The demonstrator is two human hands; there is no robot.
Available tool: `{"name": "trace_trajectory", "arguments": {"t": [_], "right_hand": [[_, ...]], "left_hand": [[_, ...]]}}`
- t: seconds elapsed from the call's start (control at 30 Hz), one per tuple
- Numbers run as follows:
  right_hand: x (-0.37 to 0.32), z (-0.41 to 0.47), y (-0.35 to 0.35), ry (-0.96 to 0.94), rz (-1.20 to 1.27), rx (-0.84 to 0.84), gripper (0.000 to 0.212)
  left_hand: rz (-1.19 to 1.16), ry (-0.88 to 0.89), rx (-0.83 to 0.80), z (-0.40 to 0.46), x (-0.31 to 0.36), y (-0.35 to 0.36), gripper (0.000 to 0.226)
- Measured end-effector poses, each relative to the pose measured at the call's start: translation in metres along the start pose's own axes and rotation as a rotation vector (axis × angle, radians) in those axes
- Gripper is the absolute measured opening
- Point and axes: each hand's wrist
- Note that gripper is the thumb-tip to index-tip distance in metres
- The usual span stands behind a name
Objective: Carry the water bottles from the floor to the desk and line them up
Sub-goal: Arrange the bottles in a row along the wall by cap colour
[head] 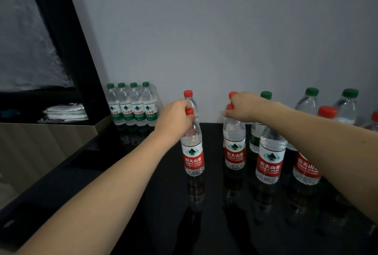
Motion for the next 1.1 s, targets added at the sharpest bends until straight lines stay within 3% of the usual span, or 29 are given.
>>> {"name": "trace_trajectory", "arguments": {"t": [0.23, 0.73, 1.1], "right_hand": [[-0.021, -0.007, -0.045, -0.040, -0.020, -0.015, 0.041], [-0.094, 0.030, -0.198, -0.273, 0.055, 0.167, 0.054], [-0.112, 0.141, -0.227, -0.322, 0.110, 0.284, 0.057]], "left_hand": [[0.040, -0.084, -0.004, -0.010, -0.005, -0.023, 0.011], [0.169, -0.081, 0.189, 0.048, -0.011, -0.207, 0.008], [0.102, -0.080, 0.254, 0.150, -0.053, -0.212, 0.013]]}}
Point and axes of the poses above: each hand's wrist, its own z-axis towards the middle knuckle, its own y-axis out of the palm, x = y × z, and after that the axes turned 1 degree about -x, right-handed
